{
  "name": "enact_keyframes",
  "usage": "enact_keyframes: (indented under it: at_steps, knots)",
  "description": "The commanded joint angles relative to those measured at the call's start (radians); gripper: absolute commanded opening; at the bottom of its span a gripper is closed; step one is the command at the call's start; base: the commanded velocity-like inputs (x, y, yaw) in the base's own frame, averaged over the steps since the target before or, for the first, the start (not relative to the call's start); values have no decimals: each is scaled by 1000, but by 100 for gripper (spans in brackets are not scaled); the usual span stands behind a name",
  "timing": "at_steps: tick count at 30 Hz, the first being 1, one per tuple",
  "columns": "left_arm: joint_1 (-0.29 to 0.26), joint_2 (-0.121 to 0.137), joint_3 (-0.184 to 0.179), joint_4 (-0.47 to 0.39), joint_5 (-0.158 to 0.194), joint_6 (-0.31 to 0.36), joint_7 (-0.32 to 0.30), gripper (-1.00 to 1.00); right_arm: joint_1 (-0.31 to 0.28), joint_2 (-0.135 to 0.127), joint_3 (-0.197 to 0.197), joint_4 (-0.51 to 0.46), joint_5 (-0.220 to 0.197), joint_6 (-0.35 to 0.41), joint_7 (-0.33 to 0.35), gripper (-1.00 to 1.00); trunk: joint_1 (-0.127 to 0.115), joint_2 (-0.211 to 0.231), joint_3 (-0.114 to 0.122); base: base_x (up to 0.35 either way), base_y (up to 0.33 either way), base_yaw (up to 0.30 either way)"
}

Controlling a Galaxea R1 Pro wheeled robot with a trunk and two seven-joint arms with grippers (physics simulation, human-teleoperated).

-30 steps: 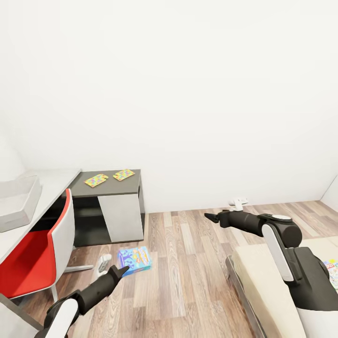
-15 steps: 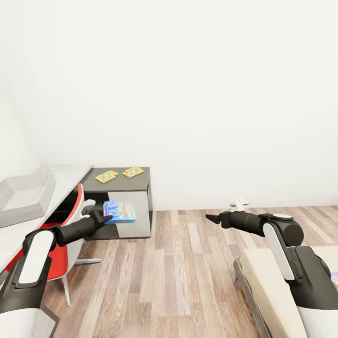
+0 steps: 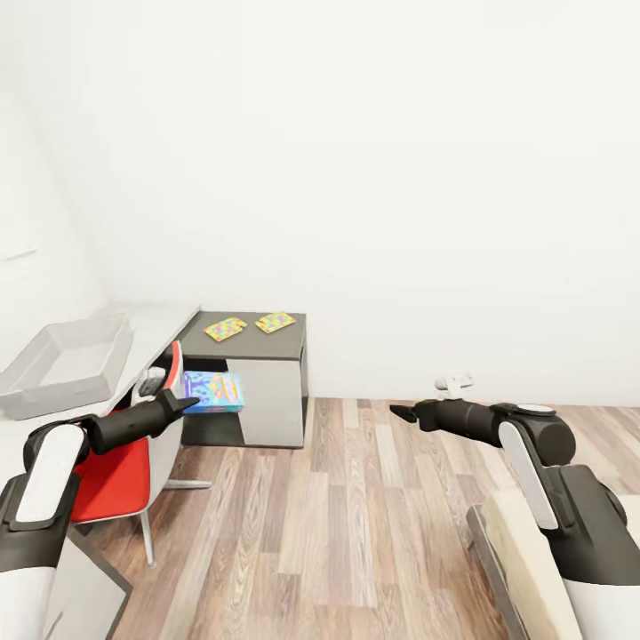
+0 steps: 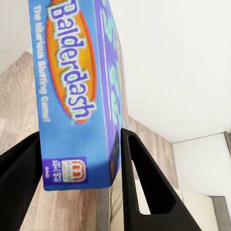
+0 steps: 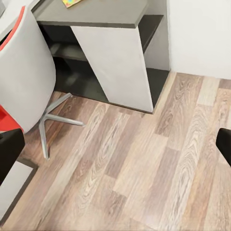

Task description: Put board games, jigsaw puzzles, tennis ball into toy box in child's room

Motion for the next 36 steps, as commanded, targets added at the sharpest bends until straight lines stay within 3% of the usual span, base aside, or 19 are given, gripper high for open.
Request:
enact_keyframes:
  at_steps: [1,8,9,12,13,16,22,36]
  knots:
    - [-17,30,0,18,30,5,-2,-100,-1,-1,1,-1,4,3,6,100,1,-2,-3,317,4,191]
    - [-121,167,-27,116,119,5,-3,-100,3,3,7,-1,4,3,6,100,1,-2,-12,333,2,192]
    - [-156,213,-52,142,159,5,-3,-100,3,4,9,-1,4,3,6,100,1,-2,-14,343,1,194]
    - [-209,274,-112,185,234,5,-3,-100,4,5,10,-1,3,2,6,100,1,-2,-17,344,0,194]
    - [-285,333,-201,236,314,5,-3,-100,6,7,13,-1,3,1,5,100,1,-2,-19,346,0,195]
    - [-335,379,-259,267,355,5,-2,-100,6,7,14,-1,3,-1,5,100,1,-2,-22,346,18,195]
    - [-375,440,-303,329,381,5,-2,-100,7,7,16,-1,3,-3,4,100,1,-2,-30,347,71,195]
    - [-376,459,-307,385,381,5,-2,-100,7,4,17,-1,2,-6,7,100,1,-2,-36,340,153,73]
